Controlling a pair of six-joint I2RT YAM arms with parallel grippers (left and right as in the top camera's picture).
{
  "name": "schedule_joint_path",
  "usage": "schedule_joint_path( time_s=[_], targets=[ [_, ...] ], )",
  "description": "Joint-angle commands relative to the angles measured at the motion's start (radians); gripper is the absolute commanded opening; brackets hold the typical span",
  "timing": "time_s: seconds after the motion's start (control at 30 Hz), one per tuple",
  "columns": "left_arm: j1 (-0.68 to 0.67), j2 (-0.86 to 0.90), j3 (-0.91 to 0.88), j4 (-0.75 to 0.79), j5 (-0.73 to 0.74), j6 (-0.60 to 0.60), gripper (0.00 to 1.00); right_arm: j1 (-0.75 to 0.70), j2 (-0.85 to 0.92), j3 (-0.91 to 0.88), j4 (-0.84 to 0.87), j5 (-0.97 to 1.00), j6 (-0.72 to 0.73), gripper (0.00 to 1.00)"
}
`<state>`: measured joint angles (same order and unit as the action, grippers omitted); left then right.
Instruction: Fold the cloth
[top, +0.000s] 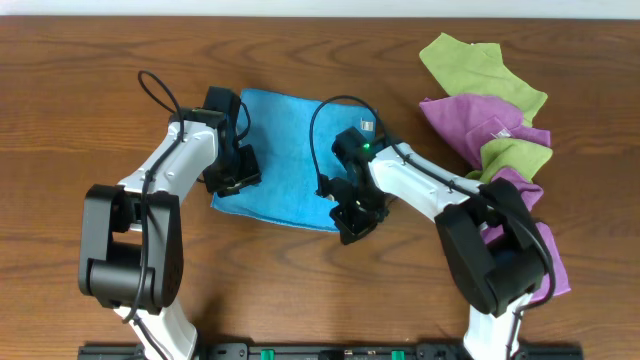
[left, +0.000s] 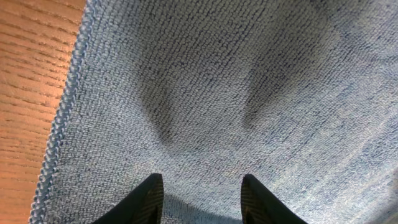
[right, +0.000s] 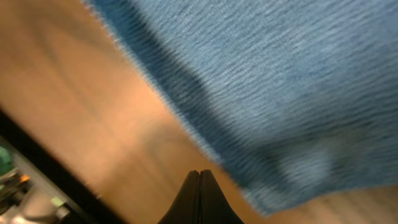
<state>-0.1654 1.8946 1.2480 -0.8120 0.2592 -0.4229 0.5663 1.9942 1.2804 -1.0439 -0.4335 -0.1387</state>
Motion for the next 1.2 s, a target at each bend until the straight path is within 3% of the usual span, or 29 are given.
schedule_joint_path(
  time_s=[0.0,0.17,0.33,0.77,1.17],
  targets=[
    [0.005,0.000,0.020,-0.005,-0.004,0.019,0.42,-0.003,-0.071,0.058,-0.015,-0.068,0.014,0.01],
    [0.004,-0.001,0.020,-0.001,-0.004,0.019,0.43,-0.003,-0.186,0.093,0.004,-0.068,0.011,0.02],
    [0.004,-0.001,0.020,0.002,-0.003,0.019,0.43,-0.031,-0.237,0.092,0.128,0.143,0.050,0.01],
    [0.004,0.000,0.020,0.009,-0.003,0.019,0.45,-0.109,0.007,0.092,0.244,0.168,0.069,0.01],
    [0.004,0.000,0.020,0.011,-0.002,0.019,0.46,-0.124,0.087,0.092,0.315,0.169,0.071,0.01]
  ],
)
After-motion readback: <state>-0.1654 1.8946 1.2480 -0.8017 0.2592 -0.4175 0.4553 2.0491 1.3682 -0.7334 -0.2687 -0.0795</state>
